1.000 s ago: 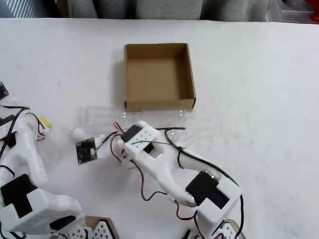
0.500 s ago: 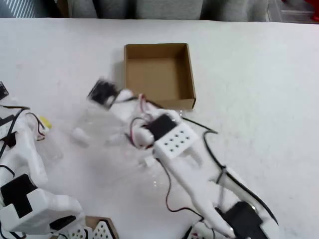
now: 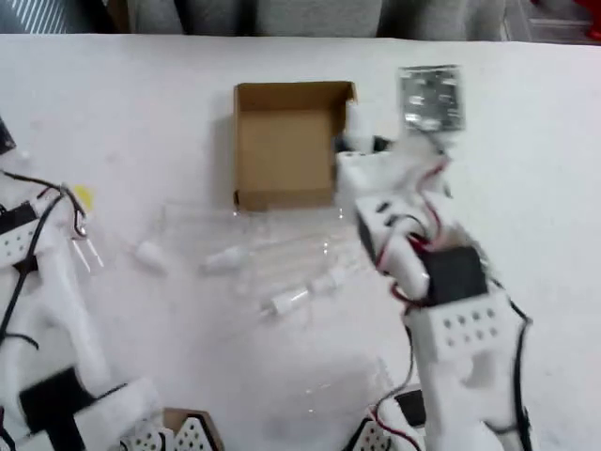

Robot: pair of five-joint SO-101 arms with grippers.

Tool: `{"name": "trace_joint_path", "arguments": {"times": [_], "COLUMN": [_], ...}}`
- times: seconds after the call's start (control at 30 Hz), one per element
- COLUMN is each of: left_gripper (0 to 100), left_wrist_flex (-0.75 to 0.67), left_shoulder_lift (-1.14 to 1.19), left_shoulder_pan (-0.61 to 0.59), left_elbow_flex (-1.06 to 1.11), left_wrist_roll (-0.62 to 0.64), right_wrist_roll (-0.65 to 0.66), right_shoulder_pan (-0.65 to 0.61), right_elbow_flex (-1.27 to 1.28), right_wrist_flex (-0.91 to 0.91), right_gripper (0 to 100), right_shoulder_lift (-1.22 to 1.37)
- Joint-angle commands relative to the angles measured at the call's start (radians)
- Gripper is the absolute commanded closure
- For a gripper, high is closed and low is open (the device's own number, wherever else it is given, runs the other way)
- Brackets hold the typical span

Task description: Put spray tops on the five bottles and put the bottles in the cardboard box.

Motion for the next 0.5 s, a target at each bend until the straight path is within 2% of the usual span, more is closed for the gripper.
{"name": "trace_joint_path", "arguments": {"times": [0.0, 0.07, 0.27, 0.47], "left_gripper": [85, 85, 85, 85], "left_wrist_flex": [0.008, 0.002, -0.143, -0.302], "left_shoulder_lift": [-0.305, -0.412, -0.633, -0.740], "left_shoulder_pan": [0.107, 0.157, 0.329, 0.499], "left_elbow_flex": [-0.060, -0.060, -0.020, 0.089], "left_wrist_roll": [0.009, 0.005, 0.011, 0.006], "right_wrist_roll": [-0.011, -0.006, 0.005, 0.003], "right_shoulder_pan": [0.084, 0.111, 0.131, 0.128], "right_elbow_flex": [-0.048, -0.048, -0.052, -0.206], "right_wrist_flex": [-0.065, -0.117, -0.294, -0.311], "right_gripper": [98.1, 98.1, 98.2, 98.2], "right_shoulder_lift": [-0.151, -0.220, -0.344, -0.294]}}
